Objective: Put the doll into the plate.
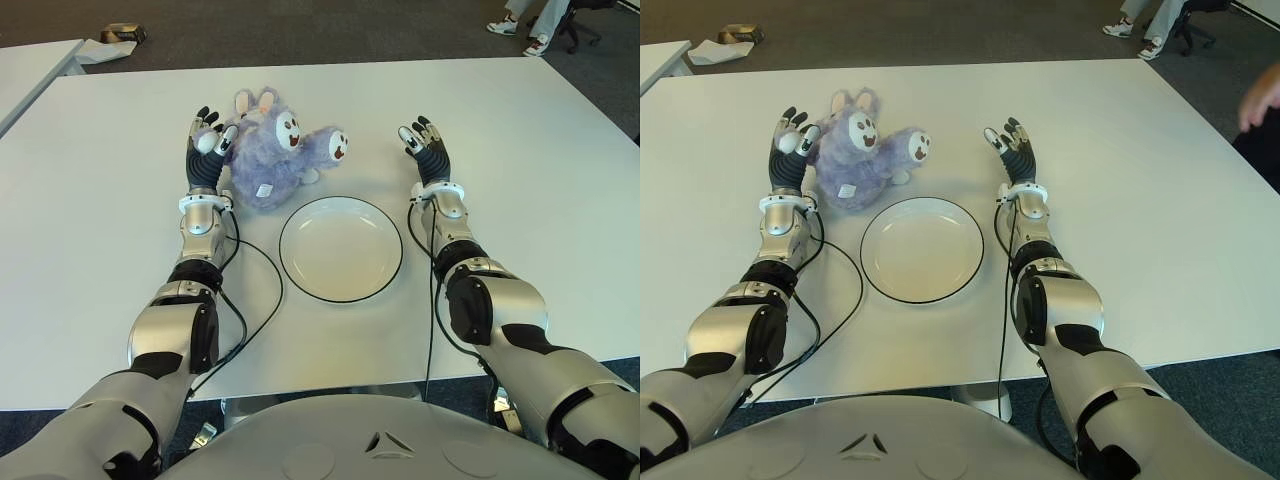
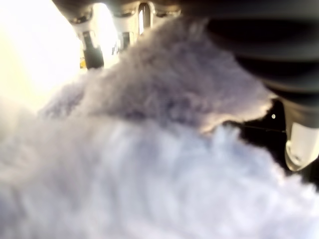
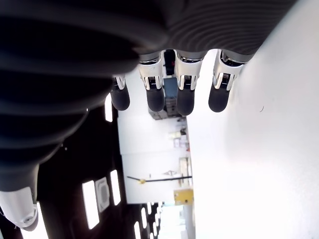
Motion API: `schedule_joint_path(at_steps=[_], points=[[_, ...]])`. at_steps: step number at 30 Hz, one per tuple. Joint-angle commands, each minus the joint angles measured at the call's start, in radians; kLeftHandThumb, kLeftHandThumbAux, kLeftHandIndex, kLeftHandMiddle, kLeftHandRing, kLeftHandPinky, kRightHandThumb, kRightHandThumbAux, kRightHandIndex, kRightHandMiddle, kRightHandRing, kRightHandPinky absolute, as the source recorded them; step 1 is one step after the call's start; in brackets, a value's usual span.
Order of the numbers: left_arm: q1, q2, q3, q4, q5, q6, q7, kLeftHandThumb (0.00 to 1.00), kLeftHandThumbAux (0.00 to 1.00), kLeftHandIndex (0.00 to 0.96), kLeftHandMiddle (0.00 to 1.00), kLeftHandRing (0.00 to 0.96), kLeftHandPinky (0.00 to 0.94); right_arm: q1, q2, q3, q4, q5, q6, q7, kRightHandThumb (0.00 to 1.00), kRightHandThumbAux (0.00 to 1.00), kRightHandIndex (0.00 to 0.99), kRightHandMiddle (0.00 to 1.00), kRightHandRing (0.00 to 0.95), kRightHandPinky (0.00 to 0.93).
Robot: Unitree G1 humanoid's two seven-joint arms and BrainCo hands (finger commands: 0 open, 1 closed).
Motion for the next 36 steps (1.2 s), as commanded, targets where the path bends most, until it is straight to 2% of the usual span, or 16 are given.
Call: schedule_joint_path(at_steps=[1, 14, 18, 25, 36], points=[[0.085, -0.02, -0.008, 0.059, 0.011, 0.008, -0.004, 0.0, 0.495, 0.0, 0.12, 0.126, 0.124, 0.073, 0.019, -0.004, 0.053, 0.003, 0.038, -0.002, 0.088, 0.568, 0.028, 0.07, 0.073, 0.095], [0.085, -0.022, -0.01, 0.059, 0.016, 0.015, 0.008, 0.0, 0.511, 0.0, 0.121, 0.131, 0.149, 0.075, 0.021, -0.006, 0.053, 0.005, 0.038, -0.004, 0.093, 0.578, 0.029, 0.072, 0.075, 0.095], [0.086, -0.022, -0.013, 0.059, 0.019, 0.014, 0.012, 0.0, 0.507, 0.0, 0.118, 0.125, 0.11, 0.074, 0.02, -0.006, 0.054, 0.005, 0.039, -0.004, 0.089, 0.582, 0.026, 0.069, 0.073, 0.092], [0.084, -0.02, -0.014, 0.063, 0.02, 0.014, 0.01, 0.0, 0.502, 0.0, 0.116, 0.123, 0.13, 0.075, 0.019, -0.007, 0.055, 0.005, 0.04, -0.004, 0.088, 0.577, 0.025, 0.064, 0.067, 0.081], [0.081, -0.023, -0.012, 0.067, 0.017, 0.013, 0.009, 0.0, 0.492, 0.0, 0.11, 0.111, 0.104, 0.073, 0.018, -0.007, 0.056, 0.005, 0.044, 0.001, 0.091, 0.577, 0.025, 0.054, 0.055, 0.077]])
